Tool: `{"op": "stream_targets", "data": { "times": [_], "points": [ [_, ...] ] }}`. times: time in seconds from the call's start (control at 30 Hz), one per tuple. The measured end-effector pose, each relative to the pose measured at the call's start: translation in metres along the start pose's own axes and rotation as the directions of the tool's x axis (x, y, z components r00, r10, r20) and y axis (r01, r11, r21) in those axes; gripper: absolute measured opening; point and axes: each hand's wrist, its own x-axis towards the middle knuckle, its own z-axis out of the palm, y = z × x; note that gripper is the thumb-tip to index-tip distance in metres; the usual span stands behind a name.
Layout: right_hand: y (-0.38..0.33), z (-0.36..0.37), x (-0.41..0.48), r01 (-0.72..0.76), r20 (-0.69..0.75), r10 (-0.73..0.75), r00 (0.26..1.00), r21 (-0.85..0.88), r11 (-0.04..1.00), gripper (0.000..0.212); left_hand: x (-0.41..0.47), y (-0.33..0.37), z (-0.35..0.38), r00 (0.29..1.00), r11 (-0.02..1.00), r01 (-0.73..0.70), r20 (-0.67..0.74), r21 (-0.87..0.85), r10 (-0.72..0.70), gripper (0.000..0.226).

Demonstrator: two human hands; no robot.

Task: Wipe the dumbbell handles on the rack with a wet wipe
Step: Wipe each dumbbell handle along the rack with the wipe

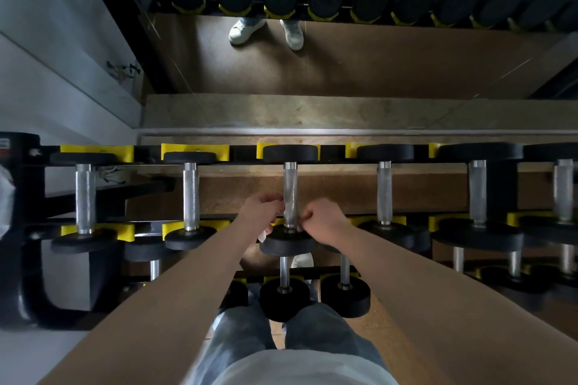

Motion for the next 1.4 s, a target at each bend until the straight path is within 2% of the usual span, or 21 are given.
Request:
{"op": "stream_targets", "data": {
  "times": [0.03, 0.1, 0.17, 0.23, 0.27, 0.33, 0.43, 0.5, 0.53, 0.6, 0.67, 0.73, 0.8, 0.87, 0.97, 1.1, 1.27, 1.4],
  "points": [
    [0.000, 0.002, 0.002, -0.015, -0.023, 0.016, 1.000, 0.046, 0.999, 0.010, 0.002, -0.001, 0.001, 1.000, 1.000, 0.008, -0.001, 0.005, -0.008, 0.017],
    [-0.010, -0.003, 0.009, -0.057, -0.136, 0.105, 0.985, 0.318, 0.946, 0.016, 0.002, -0.002, 0.002, 1.000, 1.000, 0.017, -0.002, -0.002, -0.017, 0.018],
    [-0.025, -0.016, 0.022, -0.054, -0.208, 0.223, 0.952, 0.606, 0.794, 0.018, 0.001, -0.003, 0.003, 1.000, 0.999, 0.017, -0.002, -0.030, -0.017, 0.018],
    [-0.038, -0.026, 0.033, -0.025, -0.230, 0.284, 0.931, 0.735, 0.677, 0.023, -0.001, -0.002, 0.002, 1.000, 0.999, 0.011, 0.013, -0.045, -0.011, 0.016],
    [-0.041, -0.029, 0.036, -0.019, -0.231, 0.292, 0.928, 0.753, 0.657, 0.025, -0.002, -0.002, 0.002, 1.000, 0.999, 0.008, 0.019, -0.049, -0.007, 0.016],
    [-0.040, -0.027, 0.036, -0.017, -0.238, 0.232, 0.943, 0.664, 0.747, 0.025, -0.003, -0.002, 0.002, 1.000, 0.997, 0.010, 0.017, -0.080, -0.009, 0.014],
    [-0.021, -0.012, 0.022, -0.073, -0.100, 0.106, 0.989, 0.289, 0.955, 0.012, -0.008, 0.000, 0.005, 0.999, 0.990, 0.027, -0.015, -0.139, -0.030, 0.014],
    [-0.006, -0.002, 0.015, -0.064, 0.026, 0.062, 0.998, 0.063, 0.996, 0.012, -0.012, 0.002, 0.006, 0.999, 0.993, 0.012, -0.046, -0.118, -0.018, 0.016],
    [-0.002, 0.000, 0.013, -0.049, 0.051, 0.048, 0.998, 0.033, 0.998, 0.013, -0.014, 0.003, 0.006, 0.998, 0.994, 0.003, -0.058, -0.106, -0.010, 0.017],
    [0.002, -0.002, 0.012, -0.028, 0.032, 0.026, 0.999, 0.089, 0.996, 0.010, -0.021, 0.005, 0.009, 0.997, 0.993, 0.000, -0.076, -0.116, -0.009, 0.017],
    [0.003, -0.009, 0.008, -0.020, -0.011, 0.024, 1.000, 0.313, 0.950, 0.012, -0.030, 0.005, 0.013, 0.996, 0.988, -0.011, -0.091, -0.154, -0.003, 0.018],
    [0.005, -0.018, -0.001, -0.005, 0.018, -0.007, 1.000, 0.605, 0.797, 0.027, -0.040, 0.004, 0.019, 0.995, 0.987, -0.053, -0.090, -0.153, 0.040, 0.020],
    [0.007, -0.028, -0.015, -0.010, 0.074, -0.076, 0.994, 0.779, 0.627, 0.035, -0.051, 0.005, 0.025, 0.994, 0.988, -0.096, -0.061, -0.123, 0.089, 0.019],
    [0.012, -0.034, -0.028, 0.022, 0.071, -0.135, 0.988, 0.808, 0.589, 0.036, -0.062, 0.008, 0.031, 0.992, 0.989, -0.127, -0.022, -0.082, 0.125, 0.016],
    [0.024, -0.034, -0.041, 0.093, 0.012, -0.165, 0.986, 0.785, 0.612, 0.031, -0.073, 0.011, 0.038, 0.983, 0.983, -0.185, -0.015, 0.019, 0.185, 0.014],
    [0.043, -0.031, -0.060, 0.123, -0.024, -0.161, 0.987, 0.760, 0.639, 0.029, -0.078, 0.006, 0.046, 0.978, 0.978, -0.207, 0.015, 0.032, 0.206, 0.020],
    [0.067, -0.020, -0.086, 0.122, -0.047, -0.144, 0.988, 0.811, 0.572, 0.031, -0.091, -0.009, 0.059, 0.969, 0.974, -0.220, 0.131, 0.059, 0.211, 0.025],
    [0.071, -0.009, -0.105, 0.097, -0.060, -0.080, 0.995, 0.789, 0.607, 0.030, -0.101, -0.028, 0.066, 0.966, 0.967, -0.236, 0.131, 0.100, 0.222, 0.025]
  ]
}}
